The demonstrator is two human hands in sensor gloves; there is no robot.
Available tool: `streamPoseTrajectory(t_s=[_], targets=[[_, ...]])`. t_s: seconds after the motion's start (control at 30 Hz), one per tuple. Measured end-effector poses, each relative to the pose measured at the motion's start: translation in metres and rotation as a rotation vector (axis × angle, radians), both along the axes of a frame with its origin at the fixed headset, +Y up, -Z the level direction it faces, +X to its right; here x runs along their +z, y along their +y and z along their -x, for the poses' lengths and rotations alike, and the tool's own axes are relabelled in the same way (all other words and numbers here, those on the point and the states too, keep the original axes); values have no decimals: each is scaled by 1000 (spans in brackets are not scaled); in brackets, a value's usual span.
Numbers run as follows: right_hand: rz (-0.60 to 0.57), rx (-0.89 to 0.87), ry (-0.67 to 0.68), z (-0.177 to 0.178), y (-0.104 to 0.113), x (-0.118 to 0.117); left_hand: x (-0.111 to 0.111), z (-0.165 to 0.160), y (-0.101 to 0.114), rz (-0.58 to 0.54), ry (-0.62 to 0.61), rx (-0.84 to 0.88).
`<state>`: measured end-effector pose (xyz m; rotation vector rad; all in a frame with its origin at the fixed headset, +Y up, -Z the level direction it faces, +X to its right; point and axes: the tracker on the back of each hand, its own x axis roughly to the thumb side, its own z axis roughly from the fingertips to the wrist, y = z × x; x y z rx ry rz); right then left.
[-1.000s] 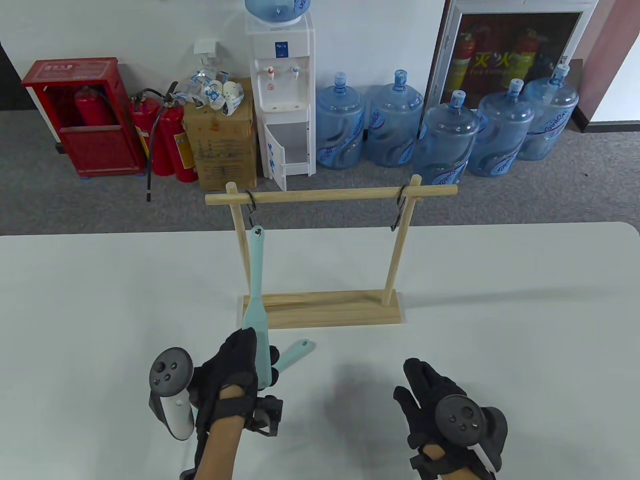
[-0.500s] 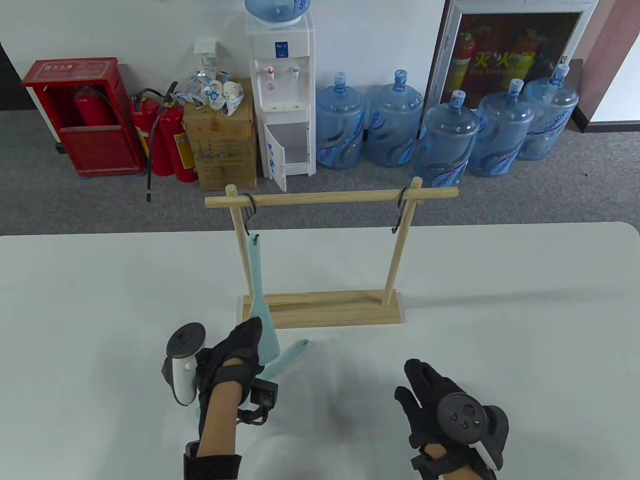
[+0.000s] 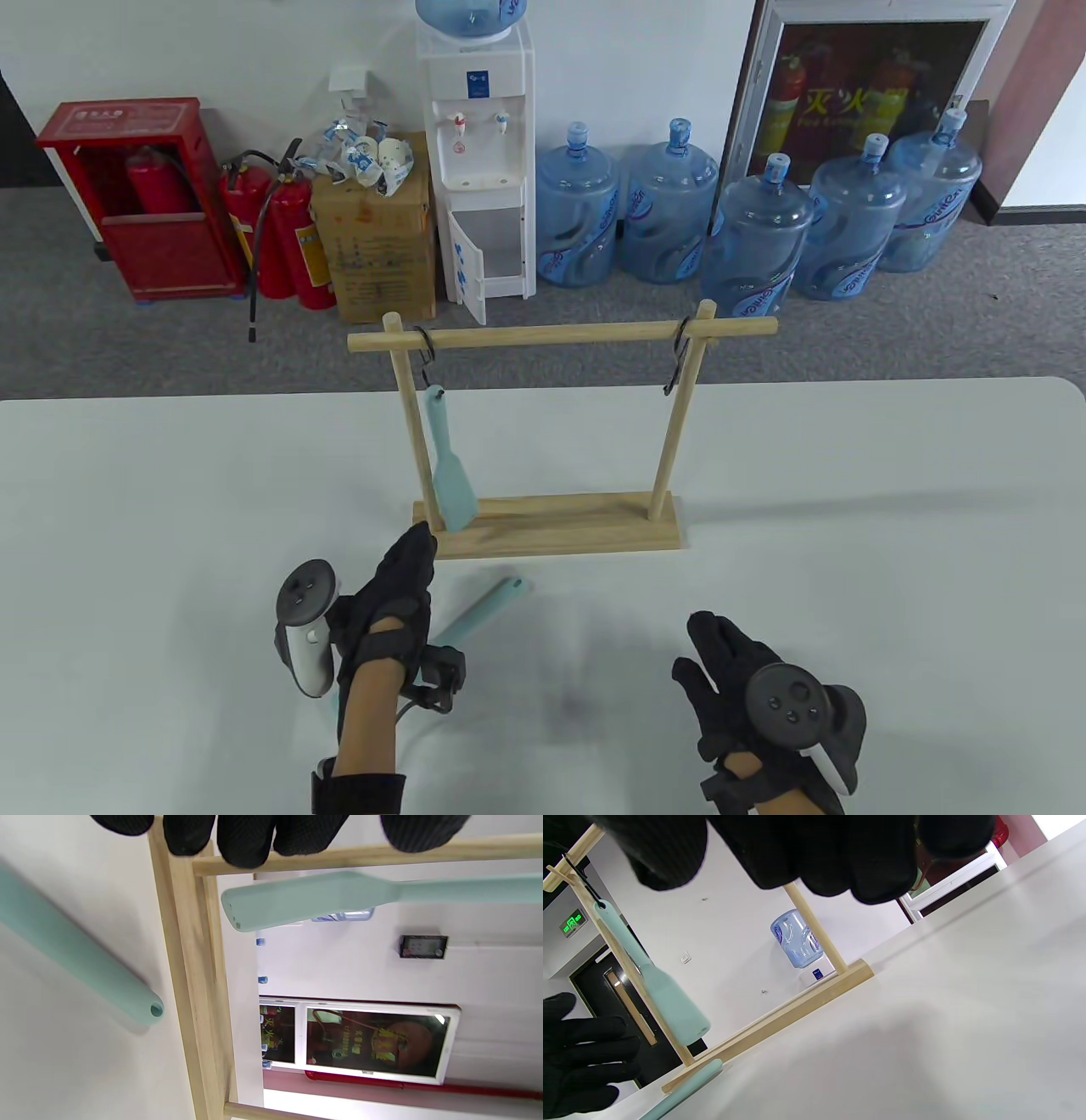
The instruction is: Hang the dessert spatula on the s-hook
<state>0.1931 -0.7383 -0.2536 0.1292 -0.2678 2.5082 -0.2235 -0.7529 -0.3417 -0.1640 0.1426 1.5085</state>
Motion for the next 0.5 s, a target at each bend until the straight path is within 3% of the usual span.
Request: streamPoseTrajectory(t_s=[0.13, 0.27, 0.4, 0.5], targets=[[-1, 10, 2, 2, 0, 0, 15, 4, 20, -91, -54, -146], [0, 17, 4, 3, -1, 0, 34, 8, 39, -198, -48, -435], [1, 24, 7, 4, -2, 0, 48, 12, 41, -243, -32, -656], [3, 26, 11, 5, -3, 0, 55, 14, 33, -216, -41, -777]])
